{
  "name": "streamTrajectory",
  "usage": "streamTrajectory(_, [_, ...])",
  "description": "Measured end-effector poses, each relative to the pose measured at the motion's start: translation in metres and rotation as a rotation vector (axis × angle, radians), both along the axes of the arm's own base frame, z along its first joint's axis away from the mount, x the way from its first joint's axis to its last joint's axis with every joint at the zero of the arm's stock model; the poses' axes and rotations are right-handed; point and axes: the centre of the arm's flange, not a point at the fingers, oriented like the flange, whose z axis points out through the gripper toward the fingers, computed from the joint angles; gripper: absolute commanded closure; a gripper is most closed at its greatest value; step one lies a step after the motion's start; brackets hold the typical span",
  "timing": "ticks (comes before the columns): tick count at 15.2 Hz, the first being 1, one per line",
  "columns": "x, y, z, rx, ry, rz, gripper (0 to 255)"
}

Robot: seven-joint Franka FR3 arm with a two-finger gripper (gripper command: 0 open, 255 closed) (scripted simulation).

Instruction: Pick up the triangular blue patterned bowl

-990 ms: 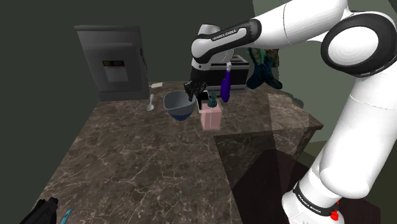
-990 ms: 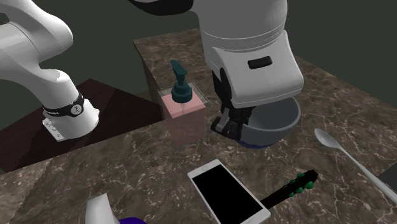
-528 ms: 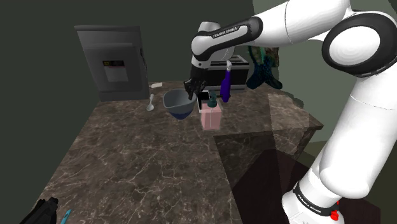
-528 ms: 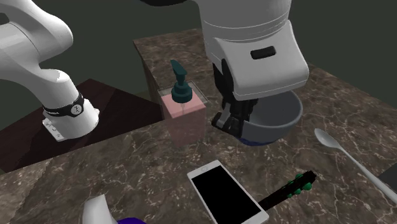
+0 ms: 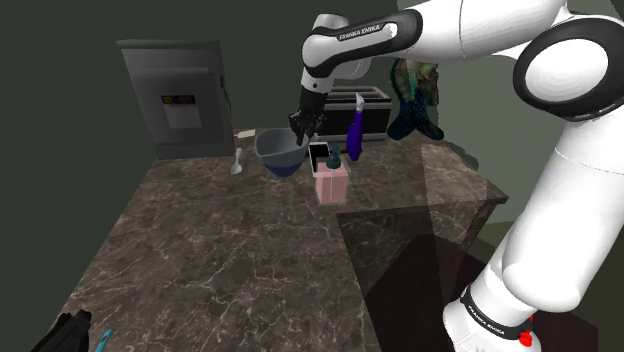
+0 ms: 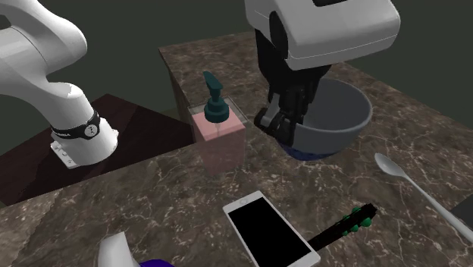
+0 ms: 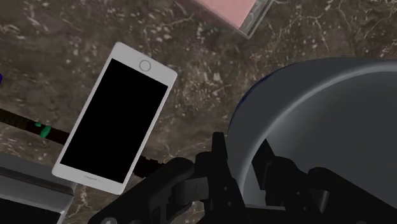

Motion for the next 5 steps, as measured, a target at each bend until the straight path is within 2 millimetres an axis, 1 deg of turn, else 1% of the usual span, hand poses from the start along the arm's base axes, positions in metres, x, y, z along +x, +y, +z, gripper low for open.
streamTrajectory(5, [0.000,0.000,0.025,0.000,0.000,0.000,255])
